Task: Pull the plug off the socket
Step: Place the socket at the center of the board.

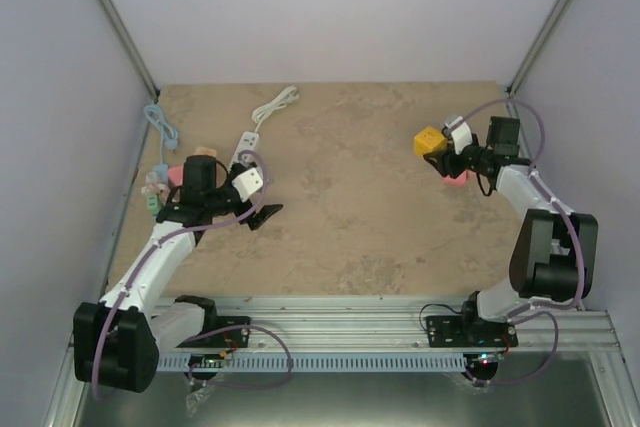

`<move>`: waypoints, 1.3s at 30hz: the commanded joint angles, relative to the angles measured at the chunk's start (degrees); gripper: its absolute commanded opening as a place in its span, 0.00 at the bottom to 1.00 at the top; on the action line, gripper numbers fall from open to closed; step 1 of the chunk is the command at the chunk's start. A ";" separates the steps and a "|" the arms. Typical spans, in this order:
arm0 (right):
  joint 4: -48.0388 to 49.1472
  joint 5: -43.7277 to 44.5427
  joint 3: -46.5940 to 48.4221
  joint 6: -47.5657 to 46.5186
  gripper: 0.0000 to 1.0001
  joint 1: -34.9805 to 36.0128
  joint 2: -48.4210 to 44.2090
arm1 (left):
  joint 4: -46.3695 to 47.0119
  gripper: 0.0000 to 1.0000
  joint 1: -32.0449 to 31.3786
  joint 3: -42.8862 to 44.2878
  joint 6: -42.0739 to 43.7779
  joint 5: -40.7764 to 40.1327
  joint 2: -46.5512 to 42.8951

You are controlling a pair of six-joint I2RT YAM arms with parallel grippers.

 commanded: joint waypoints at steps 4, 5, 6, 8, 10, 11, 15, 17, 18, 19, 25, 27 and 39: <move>3.04 3.42 4.26 1.79 0.01 -3.15 3.75 | 5.72 1.00 0.47 -3.22 -4.20 -3.26 -1.89; 3.16 3.86 4.50 1.92 0.01 -3.56 4.35 | 5.94 1.00 0.47 -3.51 -4.39 -3.34 -2.28; 3.21 3.93 4.75 2.04 0.01 -4.10 5.04 | 6.12 1.00 0.47 -3.78 -4.58 -3.16 -2.63; 3.35 3.51 5.25 2.63 0.01 -5.09 6.55 | 6.49 1.00 0.47 -4.29 -4.60 -2.66 -3.13; 3.36 3.42 5.60 3.03 0.01 -5.77 7.76 | 6.79 1.00 0.47 -4.73 -4.71 -2.77 -3.13; 3.31 3.55 5.78 3.08 0.01 -6.01 8.32 | 6.96 1.00 0.54 -5.00 -4.79 -2.90 -3.10; 2.94 5.33 6.53 3.05 0.01 -6.13 10.71 | 7.35 1.00 0.68 -5.36 -4.83 -3.01 -2.76; 2.78 6.32 7.20 3.53 0.01 -6.17 12.04 | 7.56 1.00 0.68 -5.43 -4.92 -2.77 -2.70; 2.72 6.83 7.68 3.80 0.01 -6.16 12.75 | 7.63 1.00 0.80 -5.57 -4.98 -2.59 -2.66; 2.66 7.33 8.41 4.16 0.01 -6.13 13.53 | 7.66 1.00 0.82 -5.65 -4.86 -2.48 -2.59; 1.34 9.39 11.79 4.81 0.01 -6.21 17.75 | 7.91 1.00 0.91 -5.85 -4.80 -2.10 -1.80; 0.72 9.98 12.79 4.91 0.01 -6.13 19.12 | 7.84 1.00 0.98 -5.94 -4.67 -2.01 -1.63; -0.10 14.88 18.03 5.99 0.02 -5.67 25.46 | 7.98 1.00 1.21 -6.46 -4.35 -1.46 -1.57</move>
